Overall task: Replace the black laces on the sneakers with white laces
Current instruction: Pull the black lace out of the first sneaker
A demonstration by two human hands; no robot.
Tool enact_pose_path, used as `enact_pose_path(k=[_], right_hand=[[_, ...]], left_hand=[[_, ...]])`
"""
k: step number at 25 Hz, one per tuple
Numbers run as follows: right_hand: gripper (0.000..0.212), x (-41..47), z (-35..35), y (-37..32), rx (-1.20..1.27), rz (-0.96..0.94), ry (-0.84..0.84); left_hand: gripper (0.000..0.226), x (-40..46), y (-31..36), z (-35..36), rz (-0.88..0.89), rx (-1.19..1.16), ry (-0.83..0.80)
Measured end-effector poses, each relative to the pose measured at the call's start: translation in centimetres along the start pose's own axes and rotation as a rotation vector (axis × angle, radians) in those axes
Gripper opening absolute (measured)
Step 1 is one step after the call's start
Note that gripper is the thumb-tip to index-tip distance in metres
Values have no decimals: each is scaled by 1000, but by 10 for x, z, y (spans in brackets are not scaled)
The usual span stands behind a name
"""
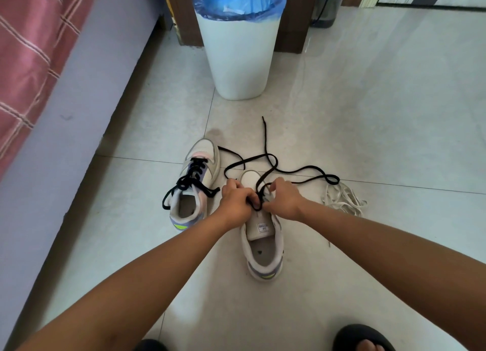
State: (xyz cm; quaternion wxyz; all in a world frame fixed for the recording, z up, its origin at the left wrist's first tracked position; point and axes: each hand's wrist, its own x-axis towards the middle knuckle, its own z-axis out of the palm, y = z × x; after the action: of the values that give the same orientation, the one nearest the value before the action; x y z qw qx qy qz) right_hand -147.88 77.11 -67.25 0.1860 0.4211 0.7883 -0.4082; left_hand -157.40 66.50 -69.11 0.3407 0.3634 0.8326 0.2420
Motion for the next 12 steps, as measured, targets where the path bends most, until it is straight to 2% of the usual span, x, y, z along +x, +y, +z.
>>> enact_pose_path(k=[1,3,6,9,12], right_hand=[[21,-2,1,-4,161,30,-10],[36,-1,2,-10,361,92,-27],[27,11,12,-11,416,112,31],[44,30,24,-7,545,143,-42],[46,19,17,-24,640,207,-96]], left_hand=[[25,2,-2,0,0,7,4],[22,3,-6,0,10,2,-5],[23,-2,-13,-2,-17,-98,-2],[22,-7,-18,-9,-37,-179,30],[30,-10,-18,-13,-9,-194,19]])
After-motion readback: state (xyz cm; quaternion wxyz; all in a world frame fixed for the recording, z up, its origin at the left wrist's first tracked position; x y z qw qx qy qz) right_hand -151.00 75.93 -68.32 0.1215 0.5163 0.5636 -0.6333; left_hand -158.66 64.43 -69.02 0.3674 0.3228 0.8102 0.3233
